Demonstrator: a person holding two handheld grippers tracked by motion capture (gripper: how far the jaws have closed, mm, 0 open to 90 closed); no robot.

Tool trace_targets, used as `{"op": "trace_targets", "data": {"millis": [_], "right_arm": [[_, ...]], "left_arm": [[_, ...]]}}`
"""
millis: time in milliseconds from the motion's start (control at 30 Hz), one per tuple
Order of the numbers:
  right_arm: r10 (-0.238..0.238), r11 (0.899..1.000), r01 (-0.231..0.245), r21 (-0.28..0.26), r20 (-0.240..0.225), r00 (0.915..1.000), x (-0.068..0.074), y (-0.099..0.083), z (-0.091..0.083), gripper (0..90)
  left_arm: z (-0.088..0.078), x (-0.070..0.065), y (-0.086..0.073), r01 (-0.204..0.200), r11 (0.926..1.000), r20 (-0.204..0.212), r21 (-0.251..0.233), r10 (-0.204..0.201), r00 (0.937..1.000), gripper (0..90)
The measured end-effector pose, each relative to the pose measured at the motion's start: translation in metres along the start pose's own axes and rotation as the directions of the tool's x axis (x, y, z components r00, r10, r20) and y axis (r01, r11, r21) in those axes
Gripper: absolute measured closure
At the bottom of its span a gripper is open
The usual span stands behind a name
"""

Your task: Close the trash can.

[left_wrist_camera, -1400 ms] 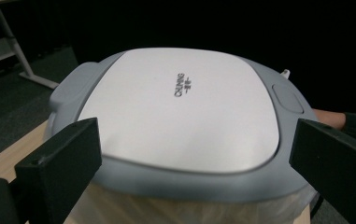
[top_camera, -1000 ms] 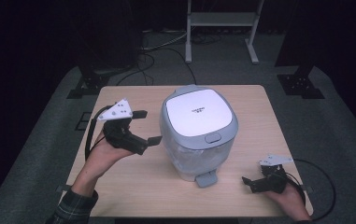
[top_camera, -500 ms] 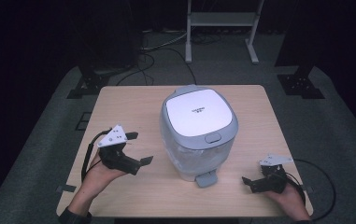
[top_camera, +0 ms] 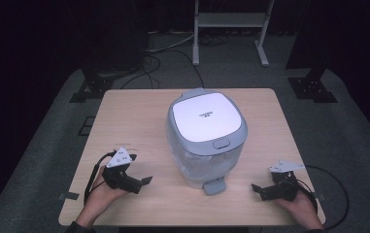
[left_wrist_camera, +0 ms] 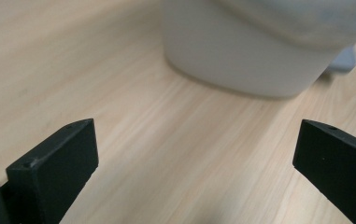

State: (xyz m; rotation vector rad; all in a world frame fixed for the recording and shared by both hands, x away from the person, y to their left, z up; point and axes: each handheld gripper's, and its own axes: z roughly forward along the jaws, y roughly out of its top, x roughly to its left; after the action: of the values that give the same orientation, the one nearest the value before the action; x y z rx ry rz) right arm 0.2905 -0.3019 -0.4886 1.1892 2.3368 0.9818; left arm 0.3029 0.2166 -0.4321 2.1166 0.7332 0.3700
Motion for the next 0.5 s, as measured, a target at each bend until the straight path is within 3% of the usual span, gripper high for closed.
{"op": "trace_targets", "data": {"millis": [233,367,500], "right_arm": [[0.002,1.000,-0.002,-0.001,0.002,1.0000,0.000,0.000,0.000,0.0],[0.002,1.000,-0.002,-0.001,0.002,1.0000,0.000,0.000,0.000,0.0],[0.004,1.000,-0.004,-0.001,0.003,1.0000,0.000,0.000,0.000,0.0]], "left_arm": [[0.005,0.003,-0.022,0.004,0.9960,-0.029,0.089,-0.001,0.9996,0.0],[0.010,0.003,-0.034,-0.011,0.9862,-0.042,0.165,0.019,0.9989,0.0],[0.014,0.004,-0.042,-0.010,0.9783,-0.045,0.207,0.020,0.9988,0.0]]}}
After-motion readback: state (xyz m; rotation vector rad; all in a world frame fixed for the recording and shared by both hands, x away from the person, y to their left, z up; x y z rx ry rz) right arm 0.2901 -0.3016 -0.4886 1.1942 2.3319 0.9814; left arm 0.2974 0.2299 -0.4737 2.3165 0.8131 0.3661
